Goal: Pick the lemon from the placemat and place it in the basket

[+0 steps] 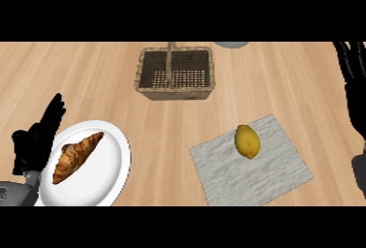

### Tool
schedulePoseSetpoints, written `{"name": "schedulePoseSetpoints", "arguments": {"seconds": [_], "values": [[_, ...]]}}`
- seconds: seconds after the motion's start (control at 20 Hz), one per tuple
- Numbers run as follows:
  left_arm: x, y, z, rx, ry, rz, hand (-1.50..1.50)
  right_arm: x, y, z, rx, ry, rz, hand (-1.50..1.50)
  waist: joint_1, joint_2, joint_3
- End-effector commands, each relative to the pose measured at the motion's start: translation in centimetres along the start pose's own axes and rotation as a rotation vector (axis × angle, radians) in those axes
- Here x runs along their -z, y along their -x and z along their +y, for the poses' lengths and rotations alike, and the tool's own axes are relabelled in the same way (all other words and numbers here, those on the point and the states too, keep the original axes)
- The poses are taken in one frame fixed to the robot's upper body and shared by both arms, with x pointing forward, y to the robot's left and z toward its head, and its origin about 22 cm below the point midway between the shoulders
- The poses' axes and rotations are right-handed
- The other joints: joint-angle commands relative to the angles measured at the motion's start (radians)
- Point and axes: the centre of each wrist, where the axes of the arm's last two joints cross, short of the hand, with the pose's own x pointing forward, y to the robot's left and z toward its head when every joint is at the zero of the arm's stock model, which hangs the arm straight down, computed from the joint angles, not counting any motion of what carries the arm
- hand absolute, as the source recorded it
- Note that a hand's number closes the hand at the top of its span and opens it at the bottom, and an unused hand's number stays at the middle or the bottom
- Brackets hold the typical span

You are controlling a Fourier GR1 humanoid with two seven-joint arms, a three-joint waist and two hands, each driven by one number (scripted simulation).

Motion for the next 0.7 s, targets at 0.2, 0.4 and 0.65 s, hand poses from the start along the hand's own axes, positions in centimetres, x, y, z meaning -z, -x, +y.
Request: {"name": "schedulePoseSetpoints", "arguments": {"seconds": [0.2, 0.4, 0.65], "values": [[1.3, -2.6, 0.2, -0.086, -0.075, -0.056, 0.0, -7.1, 3.8, -6.2, -0.416, 0.344, 0.473, 1.5, -0.045, -0.023, 0.014], [1.1, -3.7, -1.9, -0.14, -0.008, -0.018, 0.0, -7.0, 8.2, 2.7, -0.436, 0.35, 0.23, 1.5, -0.007, -0.023, 0.016], [2.0, -4.6, -2.2, -0.156, -0.019, -0.025, 0.0, -7.3, 9.7, 2.4, -0.736, 0.653, 0.369, -1.5, -0.013, -0.023, 0.01]]}}
